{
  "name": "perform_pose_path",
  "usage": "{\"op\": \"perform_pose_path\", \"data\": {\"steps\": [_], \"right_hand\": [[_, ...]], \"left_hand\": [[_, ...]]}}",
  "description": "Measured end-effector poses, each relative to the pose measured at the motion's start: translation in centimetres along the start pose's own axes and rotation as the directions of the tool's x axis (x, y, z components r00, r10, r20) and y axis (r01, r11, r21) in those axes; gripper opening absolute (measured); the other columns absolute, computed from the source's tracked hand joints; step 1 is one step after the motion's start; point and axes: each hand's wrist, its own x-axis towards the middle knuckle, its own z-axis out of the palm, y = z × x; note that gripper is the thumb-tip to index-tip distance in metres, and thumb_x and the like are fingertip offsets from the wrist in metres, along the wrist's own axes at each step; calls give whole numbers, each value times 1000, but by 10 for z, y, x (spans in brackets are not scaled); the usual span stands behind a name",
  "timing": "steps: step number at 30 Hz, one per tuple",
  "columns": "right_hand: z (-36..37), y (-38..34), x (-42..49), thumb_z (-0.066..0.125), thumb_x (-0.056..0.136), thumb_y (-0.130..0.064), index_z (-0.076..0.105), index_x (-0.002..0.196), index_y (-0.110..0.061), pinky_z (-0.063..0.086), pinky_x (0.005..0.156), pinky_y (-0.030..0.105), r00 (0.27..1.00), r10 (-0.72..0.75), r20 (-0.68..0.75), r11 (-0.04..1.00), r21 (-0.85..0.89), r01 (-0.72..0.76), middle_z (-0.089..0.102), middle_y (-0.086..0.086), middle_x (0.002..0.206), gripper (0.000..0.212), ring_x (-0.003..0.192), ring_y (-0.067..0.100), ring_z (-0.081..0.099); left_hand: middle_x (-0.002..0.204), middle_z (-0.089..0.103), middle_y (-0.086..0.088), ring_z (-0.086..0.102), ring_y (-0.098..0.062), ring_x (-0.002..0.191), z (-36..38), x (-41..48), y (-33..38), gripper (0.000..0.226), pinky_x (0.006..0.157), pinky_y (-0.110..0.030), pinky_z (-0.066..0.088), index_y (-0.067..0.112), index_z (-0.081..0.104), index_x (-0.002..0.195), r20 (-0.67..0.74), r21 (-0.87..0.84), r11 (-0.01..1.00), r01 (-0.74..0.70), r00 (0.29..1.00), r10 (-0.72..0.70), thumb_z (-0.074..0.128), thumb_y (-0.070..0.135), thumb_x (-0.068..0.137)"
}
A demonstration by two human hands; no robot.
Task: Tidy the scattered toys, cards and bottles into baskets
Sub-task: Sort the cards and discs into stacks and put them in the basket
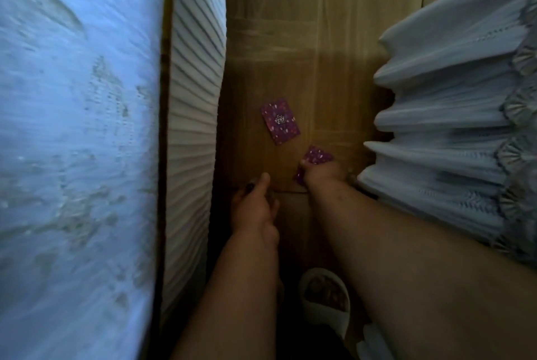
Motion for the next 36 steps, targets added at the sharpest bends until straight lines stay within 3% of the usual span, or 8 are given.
{"op": "perform_pose_path", "data": {"steps": [3,7,13,19,24,28,32,36], "right_hand": [[-14,-4,-9,81,68,-46,37,140,-6,41,101,43,997,-47,-53,998,38,49,46,15,140,93,125,34,47],[-29,-17,-32,73,82,-23,44,129,-12,39,75,29,969,-228,-98,946,211,244,56,8,127,56,114,27,56],[-10,-77,-52,72,83,-13,46,126,-7,44,85,34,834,-550,46,835,15,550,59,11,121,51,111,27,57],[9,-79,-24,58,92,-17,42,134,-6,33,106,40,798,-602,-26,738,-399,544,41,17,139,46,128,34,40],[3,-70,-26,65,86,-12,42,125,-7,48,92,41,840,-543,15,825,-181,536,57,14,123,46,113,34,57],[-20,-58,-58,53,92,-9,40,121,-11,45,85,34,858,-514,-21,856,61,514,57,3,92,32,84,20,58],[-64,-49,-117,46,96,-15,40,124,-12,43,96,41,874,-471,-119,869,107,483,55,11,122,29,111,29,55],[-135,-35,-199,44,98,-22,36,129,-11,39,94,38,885,-456,-95,884,64,462,51,12,132,33,119,30,50]], "left_hand": [[116,64,-5,60,-16,95,1,3,-3,38,71,-26,51,15,60,125,19,-2,1000,0,1000,0,69,20,89],[100,64,-3,58,-14,82,1,1,-6,31,72,-27,49,14,62,120,22,-17,1000,-1,1000,2,67,18,90],[80,60,0,53,-12,71,-4,4,-3,15,66,-25,47,14,61,106,27,-41,999,-11,1000,12,65,14,91],[84,60,0,55,-11,74,3,7,7,12,68,-25,46,15,61,102,48,-45,998,-53,997,55,66,14,91],[78,61,1,56,-11,72,6,3,11,7,71,-26,48,16,60,92,32,-46,993,-105,994,106,67,13,90],[85,64,0,60,-14,81,7,-28,16,4,77,-28,52,17,64,89,46,-62,987,-151,987,154,67,15,90],[95,68,-3,64,-16,87,1,-87,24,15,79,-30,55,15,66,104,85,-62,974,-217,971,222,68,18,89],[75,70,3,66,-14,80,-5,-166,36,2,75,-32,56,18,66,88,185,-37,940,-339,922,340,67,16,90]]}}
